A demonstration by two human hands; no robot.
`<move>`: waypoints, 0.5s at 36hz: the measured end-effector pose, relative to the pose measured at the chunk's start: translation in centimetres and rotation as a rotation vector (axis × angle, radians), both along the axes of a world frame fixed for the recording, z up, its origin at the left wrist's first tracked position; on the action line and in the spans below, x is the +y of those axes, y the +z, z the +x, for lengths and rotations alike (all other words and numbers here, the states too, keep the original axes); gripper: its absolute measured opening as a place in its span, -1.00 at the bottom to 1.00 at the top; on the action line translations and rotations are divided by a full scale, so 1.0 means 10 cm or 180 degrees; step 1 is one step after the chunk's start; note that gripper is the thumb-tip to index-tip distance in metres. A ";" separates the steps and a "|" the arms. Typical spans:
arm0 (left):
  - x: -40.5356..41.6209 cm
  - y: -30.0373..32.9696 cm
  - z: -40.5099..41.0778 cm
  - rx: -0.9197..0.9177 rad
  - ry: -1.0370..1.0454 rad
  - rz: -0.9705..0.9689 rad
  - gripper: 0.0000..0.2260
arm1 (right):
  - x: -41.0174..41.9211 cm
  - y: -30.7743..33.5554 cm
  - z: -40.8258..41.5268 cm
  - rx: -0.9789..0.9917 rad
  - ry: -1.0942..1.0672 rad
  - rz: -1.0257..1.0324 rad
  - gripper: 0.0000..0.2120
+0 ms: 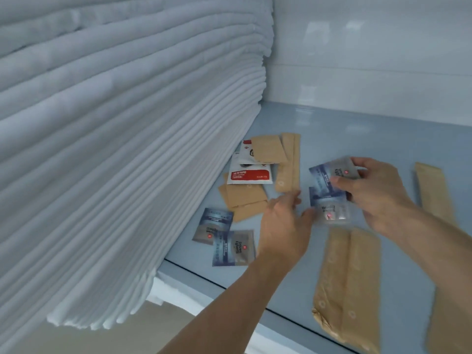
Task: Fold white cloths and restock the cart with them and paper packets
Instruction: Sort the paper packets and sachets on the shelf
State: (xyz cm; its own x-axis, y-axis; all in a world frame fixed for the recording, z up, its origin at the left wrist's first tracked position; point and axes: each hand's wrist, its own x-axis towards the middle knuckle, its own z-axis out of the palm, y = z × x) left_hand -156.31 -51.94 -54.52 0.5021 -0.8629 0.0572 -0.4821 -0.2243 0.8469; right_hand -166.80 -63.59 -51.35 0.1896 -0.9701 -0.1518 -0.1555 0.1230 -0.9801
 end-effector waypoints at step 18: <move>0.88 0.12 0.68 -0.1062 0.0490 -0.0218 -0.69 | 0.80 -0.08 0.51 0.0653 0.1529 -0.0059 -0.88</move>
State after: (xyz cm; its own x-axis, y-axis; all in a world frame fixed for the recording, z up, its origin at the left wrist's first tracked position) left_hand -149.51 -43.17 -53.36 0.5695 -0.7673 0.2947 -0.6992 -0.2638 0.6645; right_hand -161.73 -55.64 -52.19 0.5821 -0.7839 -0.2162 -0.3792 -0.0266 -0.9249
